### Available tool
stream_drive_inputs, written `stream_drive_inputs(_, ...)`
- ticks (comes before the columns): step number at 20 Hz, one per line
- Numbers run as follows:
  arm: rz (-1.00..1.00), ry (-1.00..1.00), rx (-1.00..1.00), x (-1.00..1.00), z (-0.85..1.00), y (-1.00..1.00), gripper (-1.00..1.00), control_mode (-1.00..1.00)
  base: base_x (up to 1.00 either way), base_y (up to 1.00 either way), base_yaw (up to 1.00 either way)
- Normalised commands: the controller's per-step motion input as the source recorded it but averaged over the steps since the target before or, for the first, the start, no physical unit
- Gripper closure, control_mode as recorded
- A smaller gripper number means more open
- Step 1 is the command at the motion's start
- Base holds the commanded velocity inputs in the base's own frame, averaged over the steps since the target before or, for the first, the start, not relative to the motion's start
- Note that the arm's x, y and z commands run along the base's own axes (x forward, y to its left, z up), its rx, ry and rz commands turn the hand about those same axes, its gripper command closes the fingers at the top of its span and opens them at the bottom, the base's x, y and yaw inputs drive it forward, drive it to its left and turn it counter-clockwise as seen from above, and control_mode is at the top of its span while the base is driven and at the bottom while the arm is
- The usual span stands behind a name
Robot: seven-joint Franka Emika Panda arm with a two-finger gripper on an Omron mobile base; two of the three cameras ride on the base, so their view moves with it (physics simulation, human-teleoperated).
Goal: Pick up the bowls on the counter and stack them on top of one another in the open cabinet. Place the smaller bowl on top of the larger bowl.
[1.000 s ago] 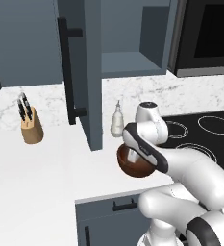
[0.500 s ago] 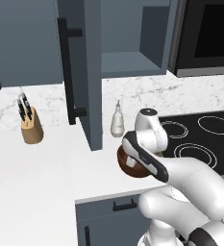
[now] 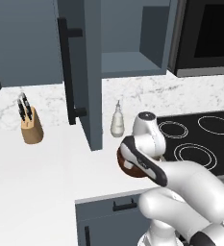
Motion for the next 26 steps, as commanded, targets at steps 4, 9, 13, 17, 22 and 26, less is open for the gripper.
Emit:
stream_drive_inputs(4,0.0,0.0,0.0,0.33,-0.09,0.0,1.0,-1.0,0.0,0.0,0.0)
stream_drive_inputs(9,0.0,0.0,0.0,0.22,-0.24,0.0,1.0,-1.0,0.0,0.0,0.0)
stream_drive_inputs(13,0.0,0.0,0.0,0.04,-0.14,0.0,1.0,-1.0,0.0,0.0,0.0)
stream_drive_inputs(17,0.0,0.0,0.0,0.0,0.0,0.0,1.0,-1.0,0.0,0.0,0.0)
stream_drive_inputs(22,0.0,0.0,0.0,0.0,0.0,0.0,-1.0,-1.0,0.0,0.0,0.0)
stream_drive_inputs(26,0.0,0.0,0.0,0.0,0.0,0.0,-1.0,-1.0,0.0,0.0,0.0)
